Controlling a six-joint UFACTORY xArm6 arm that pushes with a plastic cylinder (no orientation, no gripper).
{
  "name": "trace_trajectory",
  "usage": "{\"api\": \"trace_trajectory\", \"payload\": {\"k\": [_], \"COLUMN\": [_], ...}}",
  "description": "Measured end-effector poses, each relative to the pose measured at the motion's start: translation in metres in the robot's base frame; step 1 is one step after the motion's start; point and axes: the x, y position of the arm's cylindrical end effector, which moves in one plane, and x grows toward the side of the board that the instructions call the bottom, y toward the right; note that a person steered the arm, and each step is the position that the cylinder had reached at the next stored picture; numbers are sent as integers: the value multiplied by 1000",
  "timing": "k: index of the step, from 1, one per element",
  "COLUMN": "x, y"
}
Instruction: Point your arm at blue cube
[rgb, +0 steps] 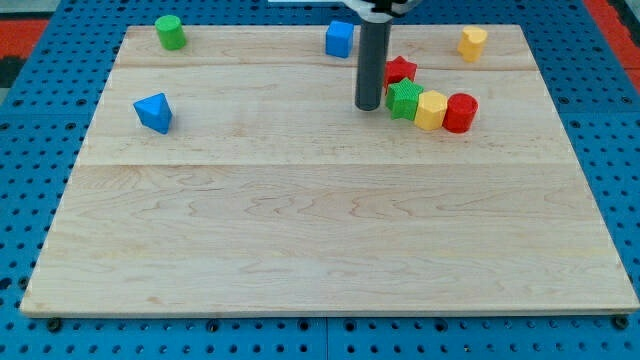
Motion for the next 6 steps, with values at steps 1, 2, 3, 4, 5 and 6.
{"api": "trace_trajectory", "payload": {"k": [1, 2, 3, 4, 5, 6], "x": [-7, -44, -78, -101, -112, -128], "y": [-25, -36, -18, 17, 24, 19]}}
